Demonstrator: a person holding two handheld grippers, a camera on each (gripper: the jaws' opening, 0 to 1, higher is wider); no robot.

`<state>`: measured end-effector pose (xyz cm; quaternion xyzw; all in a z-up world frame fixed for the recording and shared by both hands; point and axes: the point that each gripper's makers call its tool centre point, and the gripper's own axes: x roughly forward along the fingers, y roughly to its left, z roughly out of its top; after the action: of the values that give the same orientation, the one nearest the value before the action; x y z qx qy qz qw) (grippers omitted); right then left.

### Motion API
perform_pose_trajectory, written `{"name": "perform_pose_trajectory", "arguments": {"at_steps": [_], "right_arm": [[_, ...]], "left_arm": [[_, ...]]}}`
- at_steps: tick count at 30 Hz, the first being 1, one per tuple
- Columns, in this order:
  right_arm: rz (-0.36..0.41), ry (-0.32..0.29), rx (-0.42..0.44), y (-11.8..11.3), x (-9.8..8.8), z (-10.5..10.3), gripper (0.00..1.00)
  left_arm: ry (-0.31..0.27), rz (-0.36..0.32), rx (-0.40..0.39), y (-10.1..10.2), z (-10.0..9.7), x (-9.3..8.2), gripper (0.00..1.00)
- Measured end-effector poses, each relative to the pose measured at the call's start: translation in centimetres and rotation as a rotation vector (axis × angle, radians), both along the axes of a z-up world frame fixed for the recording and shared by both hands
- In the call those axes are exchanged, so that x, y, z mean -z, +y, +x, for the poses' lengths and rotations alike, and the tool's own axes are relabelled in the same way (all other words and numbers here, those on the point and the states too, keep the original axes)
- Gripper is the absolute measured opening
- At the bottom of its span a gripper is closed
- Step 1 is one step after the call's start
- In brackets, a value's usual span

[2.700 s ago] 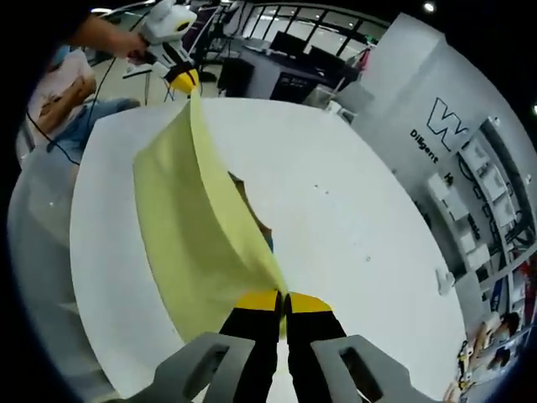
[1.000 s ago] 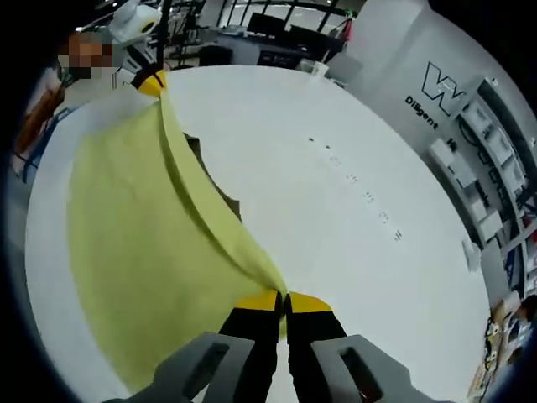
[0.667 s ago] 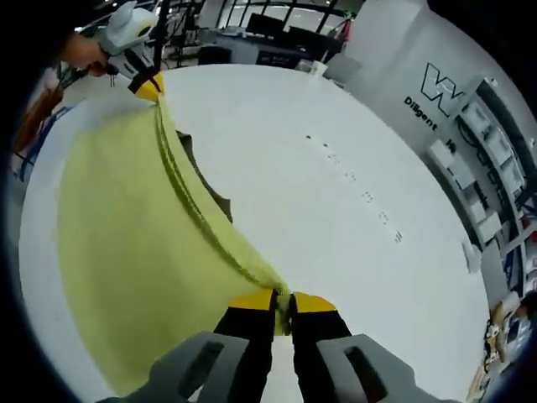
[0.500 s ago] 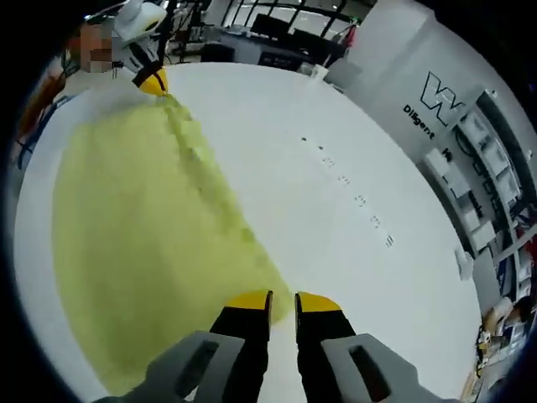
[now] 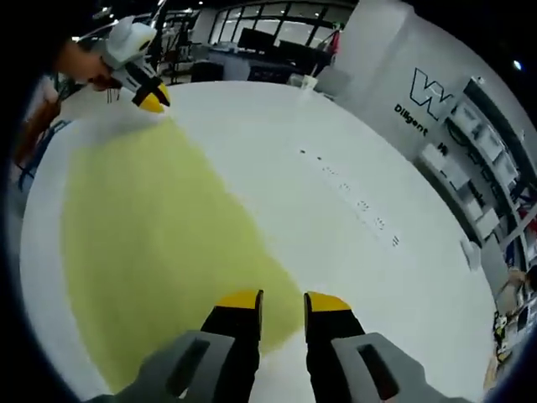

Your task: Fold the garment on the visible template until the final outline fits inside the template.

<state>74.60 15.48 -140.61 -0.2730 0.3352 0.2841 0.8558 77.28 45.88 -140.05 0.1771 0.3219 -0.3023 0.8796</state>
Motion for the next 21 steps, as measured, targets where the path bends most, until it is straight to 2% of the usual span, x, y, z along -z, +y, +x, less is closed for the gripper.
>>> {"name": "perform_pose_trajectory", "arguments": {"at_steps": [3, 6, 8, 9, 11, 12, 13, 15, 17, 18, 20, 21], "right_arm": [[0.014, 0.002, -0.009, 0.6, 0.3, -0.4, 0.17], [0.037, 0.02, -0.015, 1.1, 0.7, -0.7, 0.19], [0.061, 0.035, -0.019, 1.6, 0.9, -0.9, 0.23], [0.075, 0.042, -0.026, 1.9, 1.1, -0.9, 0.23], [0.072, 0.046, -0.028, 2.2, 1.4, -0.7, 0.23], [0.064, 0.048, -0.03, 2.3, 1.5, -0.6, 0.21], [0.057, 0.055, -0.032, 2.3, 1.9, -0.3, 0.17], [0.047, 0.067, -0.025, 2.2, 2.5, 0.0, 0.07], [0.031, 0.097, -0.023, 2.1, 3.4, -0.2, 0.05], [0.019, 0.106, -0.029, 2.2, 3.6, -0.3, 0.04], [0.002, 0.097, -0.042, 2.4, 3.7, -0.3, 0.0], [-0.013, 0.09, -0.046, 2.3, 3.8, -0.2, 0.0]], "left_arm": [[-0.005, 0.008, 0.048, -1.1, -0.7, 0.3, 0.13], [0.007, -0.026, 0.062, -2.3, -1.0, 0.5, 0.16], [0.019, -0.044, 0.073, -2.9, -1.2, 0.8, 0.21], [0.044, -0.052, 0.083, -3.3, -1.5, 1.3, 0.24], [0.055, -0.052, 0.091, -3.8, -1.5, 1.8, 0.3], [0.059, -0.054, 0.09, -3.9, -1.5, 2.0, 0.3], [0.066, -0.042, 0.079, -3.9, -1.4, 2.4, 0.28], [0.07, -0.003, 0.067, -3.4, -1.3, 3.0, 0.16], [0.076, 0.005, 0.07, -3.5, -1.4, 3.5, 0.07], [0.066, 0.001, 0.064, -3.4, -1.2, 3.3, 0.04], [0.053, 0.039, 0.028, -2.6, -0.6, 3.4, 0.0], [0.063, 0.016, 0.025, -2.8, -0.5, 3.4, 0.0]]}}
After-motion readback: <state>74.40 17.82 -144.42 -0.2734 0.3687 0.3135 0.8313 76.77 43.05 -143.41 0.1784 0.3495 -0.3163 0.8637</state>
